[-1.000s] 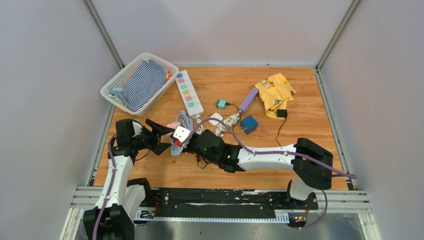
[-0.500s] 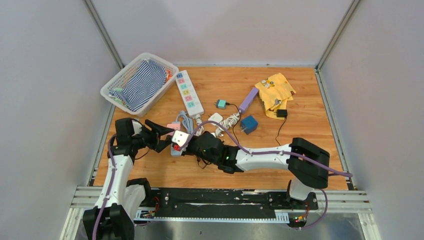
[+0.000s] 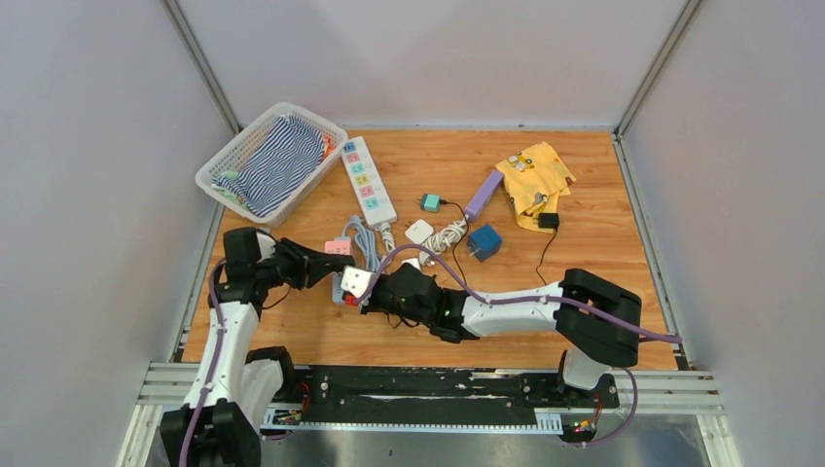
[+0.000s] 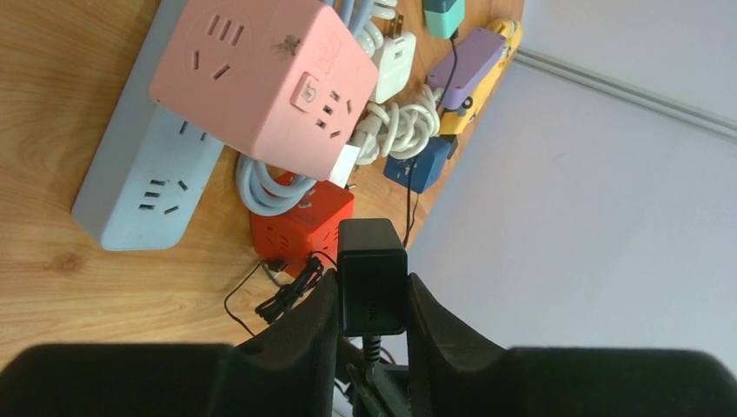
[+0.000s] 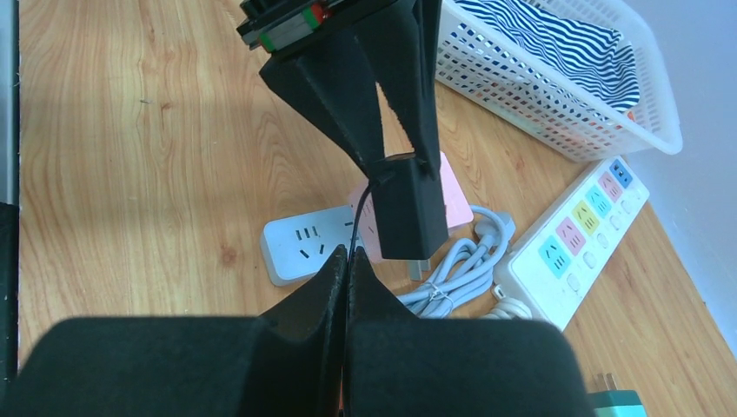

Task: Insert the plug
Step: Pick up the plug from the corner of the board, then insert the plug into the socket.

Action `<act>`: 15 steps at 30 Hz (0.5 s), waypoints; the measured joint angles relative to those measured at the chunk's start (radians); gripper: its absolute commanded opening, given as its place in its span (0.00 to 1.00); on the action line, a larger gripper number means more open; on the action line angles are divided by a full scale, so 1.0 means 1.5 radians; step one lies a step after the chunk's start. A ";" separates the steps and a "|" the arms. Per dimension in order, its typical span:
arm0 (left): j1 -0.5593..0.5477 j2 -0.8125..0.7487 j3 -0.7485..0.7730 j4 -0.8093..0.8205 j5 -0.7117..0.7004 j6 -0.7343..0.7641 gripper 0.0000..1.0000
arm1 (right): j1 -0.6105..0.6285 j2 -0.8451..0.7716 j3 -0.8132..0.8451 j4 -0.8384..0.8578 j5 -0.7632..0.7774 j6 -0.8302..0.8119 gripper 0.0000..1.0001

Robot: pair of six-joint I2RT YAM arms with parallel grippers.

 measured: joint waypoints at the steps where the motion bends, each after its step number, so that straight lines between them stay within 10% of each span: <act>1: 0.000 -0.001 0.003 0.000 -0.001 0.003 0.06 | 0.000 0.000 -0.003 0.003 -0.001 0.000 0.00; 15: -0.001 -0.041 0.152 -0.050 -0.107 0.205 0.00 | 0.000 -0.100 -0.086 0.006 0.016 0.060 1.00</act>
